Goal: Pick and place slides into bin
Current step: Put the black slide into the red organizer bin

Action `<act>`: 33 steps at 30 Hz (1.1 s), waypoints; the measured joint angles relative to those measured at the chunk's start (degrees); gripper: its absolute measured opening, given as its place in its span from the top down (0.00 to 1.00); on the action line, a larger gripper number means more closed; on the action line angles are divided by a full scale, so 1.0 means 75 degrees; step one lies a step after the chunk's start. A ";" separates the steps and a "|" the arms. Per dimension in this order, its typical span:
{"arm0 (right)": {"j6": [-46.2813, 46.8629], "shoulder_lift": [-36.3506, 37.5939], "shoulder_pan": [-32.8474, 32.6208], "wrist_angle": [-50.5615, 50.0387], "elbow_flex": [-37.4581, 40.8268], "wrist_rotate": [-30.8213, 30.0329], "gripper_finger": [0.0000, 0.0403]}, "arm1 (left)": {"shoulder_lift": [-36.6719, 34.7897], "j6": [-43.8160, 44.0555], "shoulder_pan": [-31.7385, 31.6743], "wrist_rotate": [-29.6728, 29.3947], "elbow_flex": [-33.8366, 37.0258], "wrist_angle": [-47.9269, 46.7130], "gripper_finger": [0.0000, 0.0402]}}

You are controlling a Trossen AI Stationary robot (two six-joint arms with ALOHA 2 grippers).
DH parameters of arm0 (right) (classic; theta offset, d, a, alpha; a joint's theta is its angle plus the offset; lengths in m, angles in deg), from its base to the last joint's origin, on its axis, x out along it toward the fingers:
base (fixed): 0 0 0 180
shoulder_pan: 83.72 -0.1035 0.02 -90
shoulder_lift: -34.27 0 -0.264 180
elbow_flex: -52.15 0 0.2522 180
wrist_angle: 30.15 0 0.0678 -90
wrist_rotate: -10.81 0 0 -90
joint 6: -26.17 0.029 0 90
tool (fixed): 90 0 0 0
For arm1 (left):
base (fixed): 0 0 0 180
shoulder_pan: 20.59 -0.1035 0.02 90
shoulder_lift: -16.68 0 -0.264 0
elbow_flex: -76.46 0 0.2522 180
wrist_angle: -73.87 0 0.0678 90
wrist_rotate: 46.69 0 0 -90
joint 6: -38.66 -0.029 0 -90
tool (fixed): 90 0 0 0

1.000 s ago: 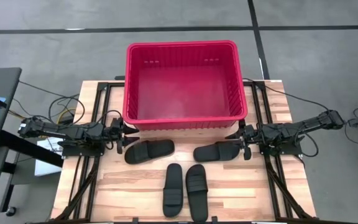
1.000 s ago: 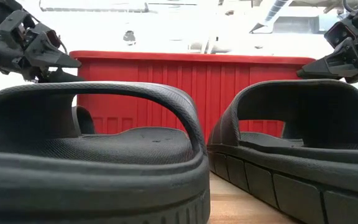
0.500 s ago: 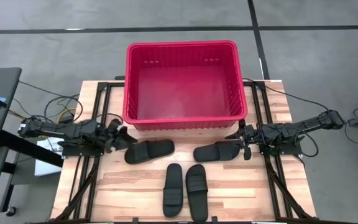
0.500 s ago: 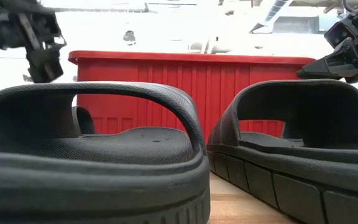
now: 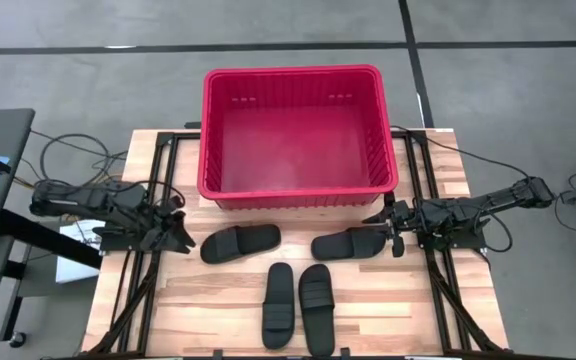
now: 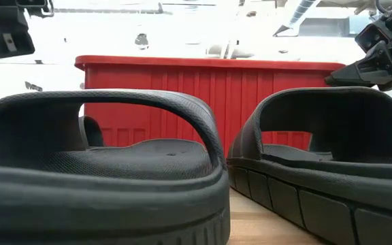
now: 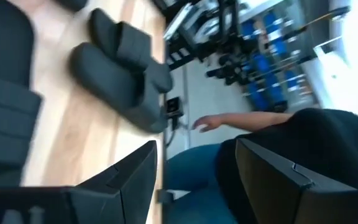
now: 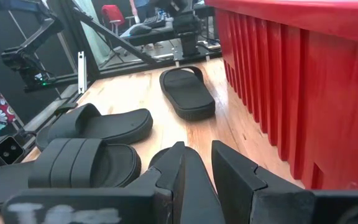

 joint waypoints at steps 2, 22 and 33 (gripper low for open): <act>0.0001 0.0002 0.0003 -0.0001 -0.0001 0.0000 0.82 | 0.0167 -0.0070 0.0117 -0.0232 -0.0301 -0.0724 0.48; 0.0001 0.0002 0.0000 -0.0015 -0.0001 0.0000 0.82 | 0.2770 0.1008 0.0517 -0.1629 -0.0595 -0.3365 0.48; -0.0002 0.0000 0.0000 -0.0012 0.0002 0.0000 0.82 | 0.4082 0.1834 0.0723 -0.2325 -0.0595 -0.3320 0.48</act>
